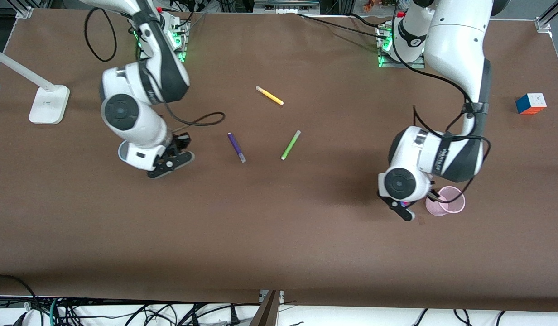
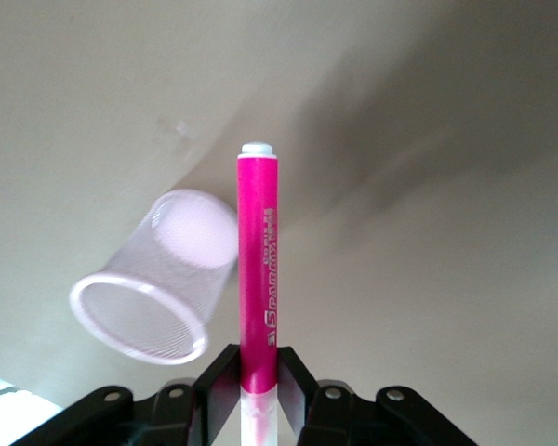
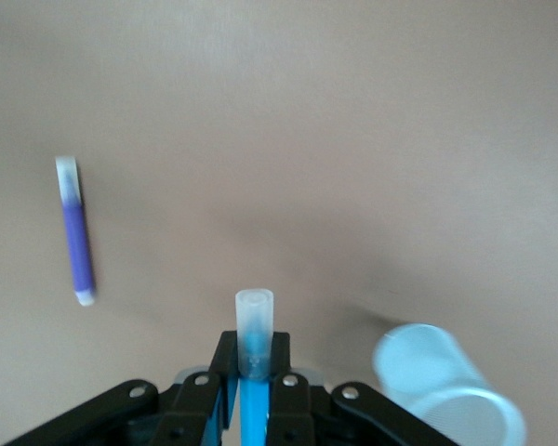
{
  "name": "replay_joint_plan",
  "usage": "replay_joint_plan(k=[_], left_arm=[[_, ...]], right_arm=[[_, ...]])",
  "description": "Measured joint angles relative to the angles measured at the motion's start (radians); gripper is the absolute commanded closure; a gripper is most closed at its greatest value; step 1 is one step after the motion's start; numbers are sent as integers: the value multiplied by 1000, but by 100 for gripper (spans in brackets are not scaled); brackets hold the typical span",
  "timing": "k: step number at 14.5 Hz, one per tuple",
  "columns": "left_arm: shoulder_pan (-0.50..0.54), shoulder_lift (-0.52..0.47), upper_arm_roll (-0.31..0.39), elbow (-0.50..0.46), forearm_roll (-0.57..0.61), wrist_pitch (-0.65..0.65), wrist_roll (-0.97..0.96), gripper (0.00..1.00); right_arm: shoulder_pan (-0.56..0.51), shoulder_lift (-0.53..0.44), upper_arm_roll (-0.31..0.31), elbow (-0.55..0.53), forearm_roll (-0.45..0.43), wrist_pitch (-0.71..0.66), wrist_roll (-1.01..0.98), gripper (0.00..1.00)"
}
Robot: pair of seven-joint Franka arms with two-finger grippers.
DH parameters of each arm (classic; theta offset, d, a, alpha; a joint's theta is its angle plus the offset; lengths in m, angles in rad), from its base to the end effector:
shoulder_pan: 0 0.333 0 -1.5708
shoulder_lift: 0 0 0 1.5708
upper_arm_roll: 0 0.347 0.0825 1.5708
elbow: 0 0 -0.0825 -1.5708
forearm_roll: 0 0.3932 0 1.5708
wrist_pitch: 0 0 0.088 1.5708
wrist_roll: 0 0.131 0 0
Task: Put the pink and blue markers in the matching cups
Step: 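Carry the pink marker to the pink cup while the right gripper carries blue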
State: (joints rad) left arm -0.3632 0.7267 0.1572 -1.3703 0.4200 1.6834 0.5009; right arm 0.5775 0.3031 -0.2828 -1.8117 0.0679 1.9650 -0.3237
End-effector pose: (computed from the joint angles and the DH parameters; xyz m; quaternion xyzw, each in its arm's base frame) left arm 0.6995 -0.1180 0.2749 -0.8612 0.3956 0.2309 0.2201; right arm 0.5965 0.1986 0.3707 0.9538 0.2922 -0.0685 0.0106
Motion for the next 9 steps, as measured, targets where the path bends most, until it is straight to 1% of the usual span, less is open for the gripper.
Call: replay_joint_plan(k=[2,4,6,8,9], left_arm=[[1,0,34,2,52,0,132,93],[1,-1,38,10,98,-3,207,93],[-1,-3,38,42,142,-30,268,92],[-3,-8,39,69,213,-47,335,88],[-5,-10,38,73,271,-50,374,86]], right_arm=[[-1,-23,-60,0,48,-63,-198,100],[-2,-32,-128,-1,102,-100,-414,100],[-4,-33,-187,-5,160,-120,-615,100],[-5,-33,-229,-9,202,-142,-772,100],[-5,-33,-246,-11,227,-154,-843,100]])
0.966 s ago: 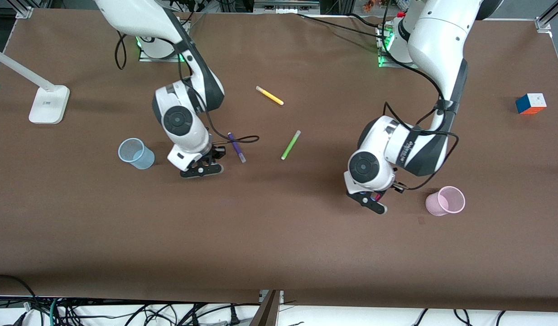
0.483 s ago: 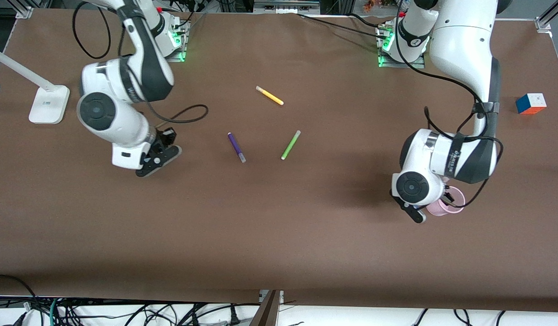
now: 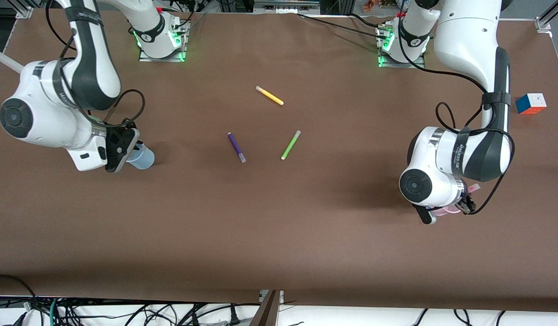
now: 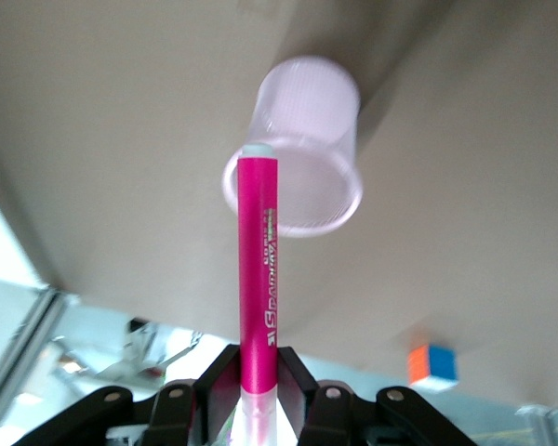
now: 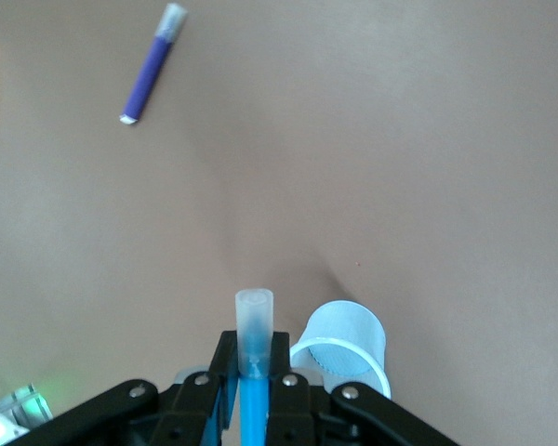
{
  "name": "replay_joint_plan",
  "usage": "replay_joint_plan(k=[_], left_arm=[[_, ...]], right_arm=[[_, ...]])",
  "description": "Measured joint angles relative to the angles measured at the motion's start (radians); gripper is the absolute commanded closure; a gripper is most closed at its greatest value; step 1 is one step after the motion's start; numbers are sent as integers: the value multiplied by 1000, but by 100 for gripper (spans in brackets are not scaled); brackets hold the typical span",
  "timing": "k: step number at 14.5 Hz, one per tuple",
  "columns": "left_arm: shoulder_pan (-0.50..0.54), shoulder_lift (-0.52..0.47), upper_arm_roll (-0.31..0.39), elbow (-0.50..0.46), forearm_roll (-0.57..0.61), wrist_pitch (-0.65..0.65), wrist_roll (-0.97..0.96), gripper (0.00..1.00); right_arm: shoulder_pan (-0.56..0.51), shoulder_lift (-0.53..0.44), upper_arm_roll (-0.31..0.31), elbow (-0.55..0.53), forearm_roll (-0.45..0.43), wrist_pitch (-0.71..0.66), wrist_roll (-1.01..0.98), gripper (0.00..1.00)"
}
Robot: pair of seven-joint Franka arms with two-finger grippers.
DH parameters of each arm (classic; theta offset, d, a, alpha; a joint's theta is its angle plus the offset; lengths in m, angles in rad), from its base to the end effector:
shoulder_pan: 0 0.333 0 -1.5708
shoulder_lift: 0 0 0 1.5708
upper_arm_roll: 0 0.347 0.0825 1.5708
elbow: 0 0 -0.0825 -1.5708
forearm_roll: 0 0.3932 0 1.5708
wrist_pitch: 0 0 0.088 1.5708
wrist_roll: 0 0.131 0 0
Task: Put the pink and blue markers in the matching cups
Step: 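Carry the pink marker to the pink cup while the right gripper carries blue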
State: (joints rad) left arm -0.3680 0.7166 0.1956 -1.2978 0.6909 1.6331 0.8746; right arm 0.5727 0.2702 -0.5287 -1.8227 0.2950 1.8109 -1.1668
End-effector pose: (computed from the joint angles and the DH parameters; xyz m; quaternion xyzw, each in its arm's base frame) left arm 0.7261 -0.0799 0.3350 -0.7328 0.5306 0.2937 0.3086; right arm 0.5992 0.0751 0.3911 -0.8432 -0.5198 0.0630 0.1222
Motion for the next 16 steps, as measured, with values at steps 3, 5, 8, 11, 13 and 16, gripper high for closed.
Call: replay_joint_plan(k=[3,5,8,11,13,16], left_arm=[[-4,3,-1,-6,126,-6,81,80],[-1,15,-1,-18,137,-10,91,86],[4,30,0,-59,137,-11,81,86],[6,35,1,-92,137,-10,66,86],[9,39,1,-102,137,-4,36,86],[10,49,1,-115,137,13,-10,86]], right_arm=[[-18,1,-45,-18,100,-34,-213,100],[-63,7,-52,-39,167,-45,-380,100],[-131,31,-53,-62,258,-69,-618,100],[-164,55,-53,-67,326,-114,-764,100],[-167,66,-53,-68,356,-138,-835,100],[-167,77,-52,-68,395,-154,-897,100]])
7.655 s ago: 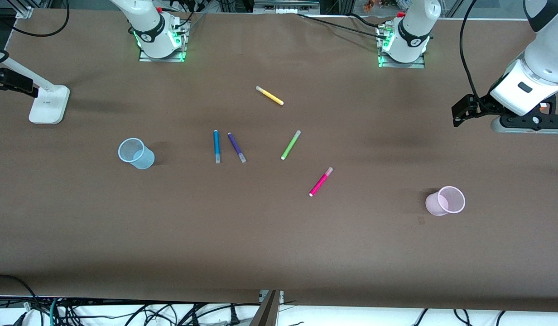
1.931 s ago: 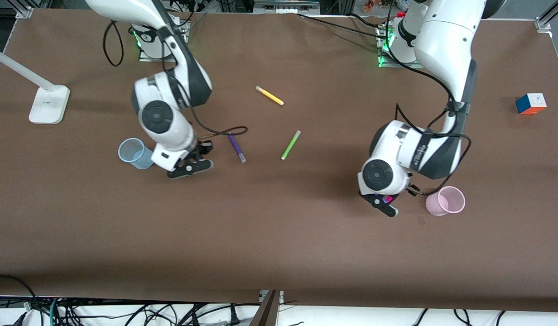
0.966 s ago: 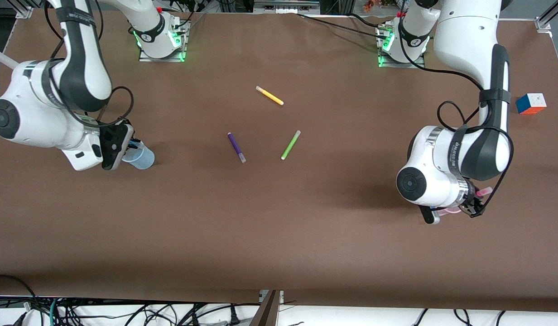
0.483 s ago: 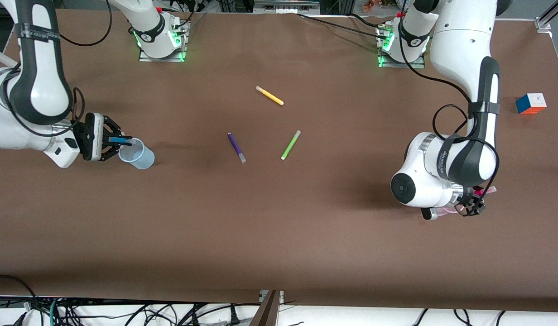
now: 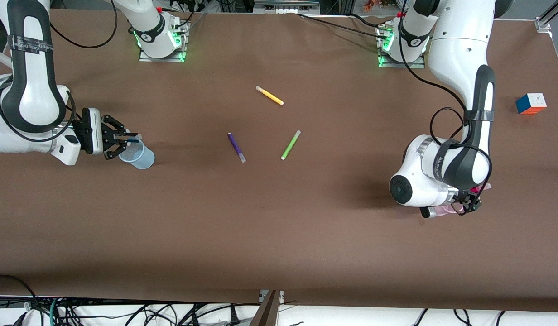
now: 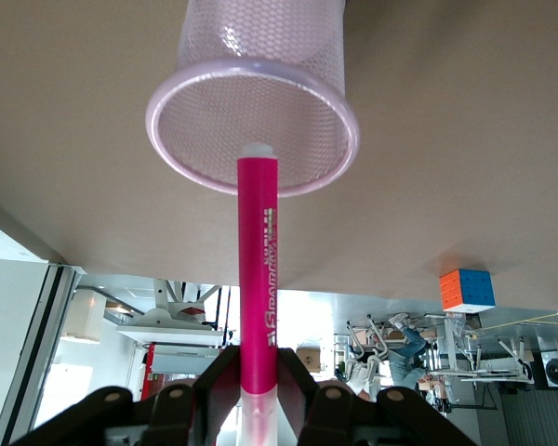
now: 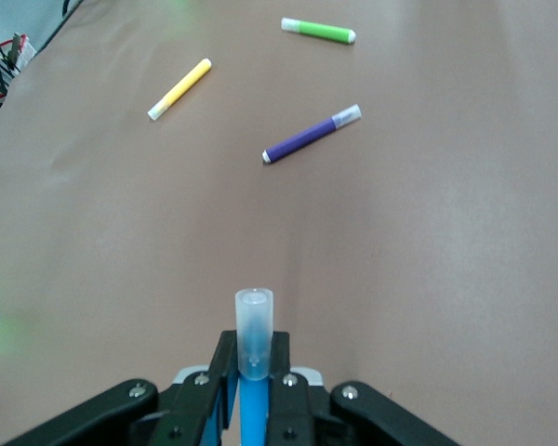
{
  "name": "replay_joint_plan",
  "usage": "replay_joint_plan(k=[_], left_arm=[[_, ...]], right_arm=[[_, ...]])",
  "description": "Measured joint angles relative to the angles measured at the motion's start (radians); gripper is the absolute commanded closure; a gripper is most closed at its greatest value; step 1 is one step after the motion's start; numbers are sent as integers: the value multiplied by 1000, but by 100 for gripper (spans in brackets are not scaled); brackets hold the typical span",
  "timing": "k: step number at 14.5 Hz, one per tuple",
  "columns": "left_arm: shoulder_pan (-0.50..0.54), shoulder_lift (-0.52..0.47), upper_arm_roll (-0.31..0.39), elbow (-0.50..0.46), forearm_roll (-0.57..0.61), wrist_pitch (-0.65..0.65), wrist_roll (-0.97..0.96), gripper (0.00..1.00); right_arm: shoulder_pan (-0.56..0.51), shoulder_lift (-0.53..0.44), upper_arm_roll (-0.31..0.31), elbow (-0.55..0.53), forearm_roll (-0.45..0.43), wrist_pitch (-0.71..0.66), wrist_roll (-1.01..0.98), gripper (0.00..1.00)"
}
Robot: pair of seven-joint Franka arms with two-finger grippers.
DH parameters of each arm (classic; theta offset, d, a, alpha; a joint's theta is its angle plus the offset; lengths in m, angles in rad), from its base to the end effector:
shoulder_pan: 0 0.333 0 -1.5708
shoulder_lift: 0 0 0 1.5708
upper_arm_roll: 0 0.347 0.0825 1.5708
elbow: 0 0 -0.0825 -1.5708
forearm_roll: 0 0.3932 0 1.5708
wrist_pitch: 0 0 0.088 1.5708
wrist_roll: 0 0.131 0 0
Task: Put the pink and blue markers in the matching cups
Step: 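Carry the pink marker to the pink cup while the right gripper carries blue, then drop the pink marker into the pink cup while the right gripper drops blue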
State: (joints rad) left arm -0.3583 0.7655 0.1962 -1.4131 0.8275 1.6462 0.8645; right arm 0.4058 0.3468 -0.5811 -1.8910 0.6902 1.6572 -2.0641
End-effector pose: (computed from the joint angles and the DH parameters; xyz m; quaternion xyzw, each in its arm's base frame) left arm 0.7083 -0.0515 0.2645 -0.6749 0.5406 0.3720 0.3375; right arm 0.5801 -0.0056 0.3330 -0.6504 -0.6849 -0.1021 0.3122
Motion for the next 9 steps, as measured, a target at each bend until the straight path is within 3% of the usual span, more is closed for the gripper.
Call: replay_joint_plan(k=[7,8,9], left_arm=[[14,20,0,-6,0,45,-20,84],[15,20,0,-7,0,46,-22,76],[15,20,0,-7,0,46,-23,62]], right_arm=[[-27,27,0,-2,48,-22,-103,100],[-35,40,0,-3,61,-28,-119,100],[-41,51,0,-4,71,-34,-135,100]])
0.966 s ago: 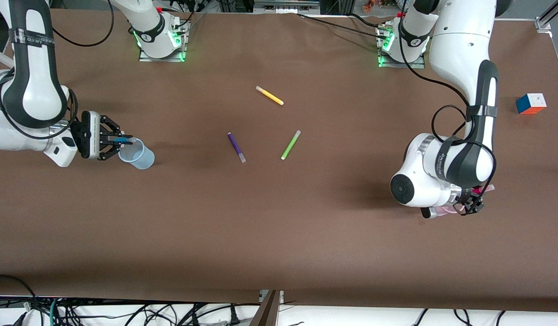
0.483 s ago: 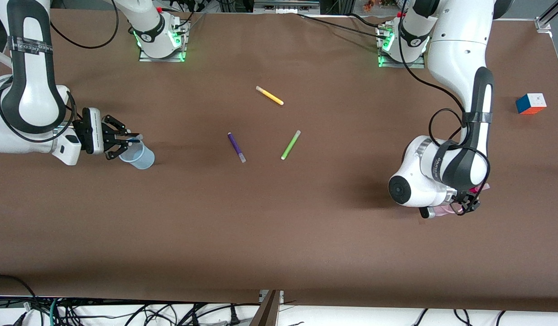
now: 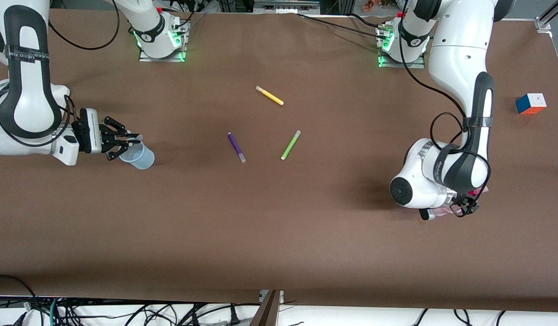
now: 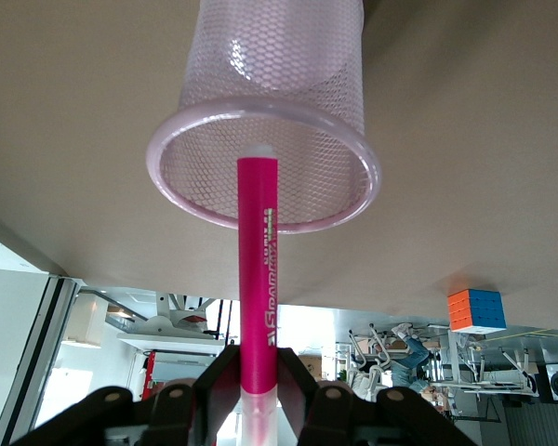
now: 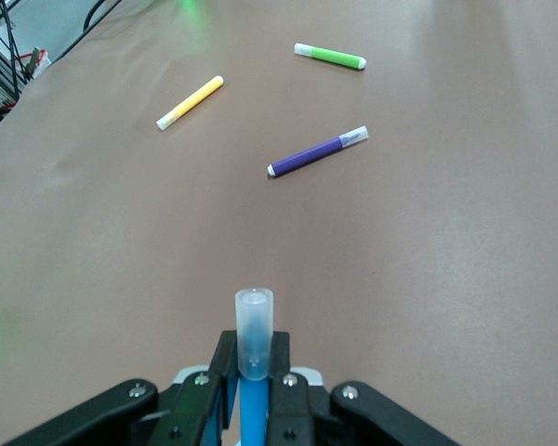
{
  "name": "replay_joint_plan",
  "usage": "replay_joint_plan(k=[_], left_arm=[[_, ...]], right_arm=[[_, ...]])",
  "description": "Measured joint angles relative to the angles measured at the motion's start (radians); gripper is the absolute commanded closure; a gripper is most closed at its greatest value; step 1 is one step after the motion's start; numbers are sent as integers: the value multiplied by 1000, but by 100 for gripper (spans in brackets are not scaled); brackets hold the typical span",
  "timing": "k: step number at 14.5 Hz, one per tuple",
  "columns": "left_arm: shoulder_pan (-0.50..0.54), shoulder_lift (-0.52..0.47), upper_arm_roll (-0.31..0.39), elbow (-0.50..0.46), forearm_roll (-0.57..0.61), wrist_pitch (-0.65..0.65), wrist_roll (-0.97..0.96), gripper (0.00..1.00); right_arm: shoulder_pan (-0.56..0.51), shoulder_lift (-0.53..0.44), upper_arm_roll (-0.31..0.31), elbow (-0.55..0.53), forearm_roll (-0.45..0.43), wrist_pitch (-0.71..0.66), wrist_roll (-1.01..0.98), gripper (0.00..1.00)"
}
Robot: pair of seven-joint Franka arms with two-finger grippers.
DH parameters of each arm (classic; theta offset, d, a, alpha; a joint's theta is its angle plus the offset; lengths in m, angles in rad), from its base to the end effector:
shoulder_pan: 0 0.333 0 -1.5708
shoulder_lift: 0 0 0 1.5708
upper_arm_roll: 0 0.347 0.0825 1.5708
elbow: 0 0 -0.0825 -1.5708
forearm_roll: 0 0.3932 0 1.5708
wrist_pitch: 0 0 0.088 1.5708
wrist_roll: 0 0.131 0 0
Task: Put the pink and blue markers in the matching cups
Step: 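Drop the pink marker into the pink cup while the right gripper drops blue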
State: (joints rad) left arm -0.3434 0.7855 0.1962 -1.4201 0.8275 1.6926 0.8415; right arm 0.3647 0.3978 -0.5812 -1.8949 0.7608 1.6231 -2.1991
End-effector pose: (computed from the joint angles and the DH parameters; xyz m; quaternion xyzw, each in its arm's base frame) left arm 0.7113 -0.0442 0.2469 -0.6790 0.5418 0.3619 0.3383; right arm 0.5780 -0.0201 0.3078 -0.6229 -0.6926 -0.1352 0.3377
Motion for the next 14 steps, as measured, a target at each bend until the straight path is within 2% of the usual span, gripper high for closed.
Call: replay_joint_plan(k=[1,9,14], left_arm=[[0,0,0,0,0,0,-2,1],[-3,-9,-1,9,-19,1,-27,0],[6,-96,11,23,-207,0,-116,0]], right_arm=[[-5,10,0,0,6,-5,-13,100],[-23,24,0,0,12,-20,-45,100],[-38,50,0,-1,25,-29,-86,100]])
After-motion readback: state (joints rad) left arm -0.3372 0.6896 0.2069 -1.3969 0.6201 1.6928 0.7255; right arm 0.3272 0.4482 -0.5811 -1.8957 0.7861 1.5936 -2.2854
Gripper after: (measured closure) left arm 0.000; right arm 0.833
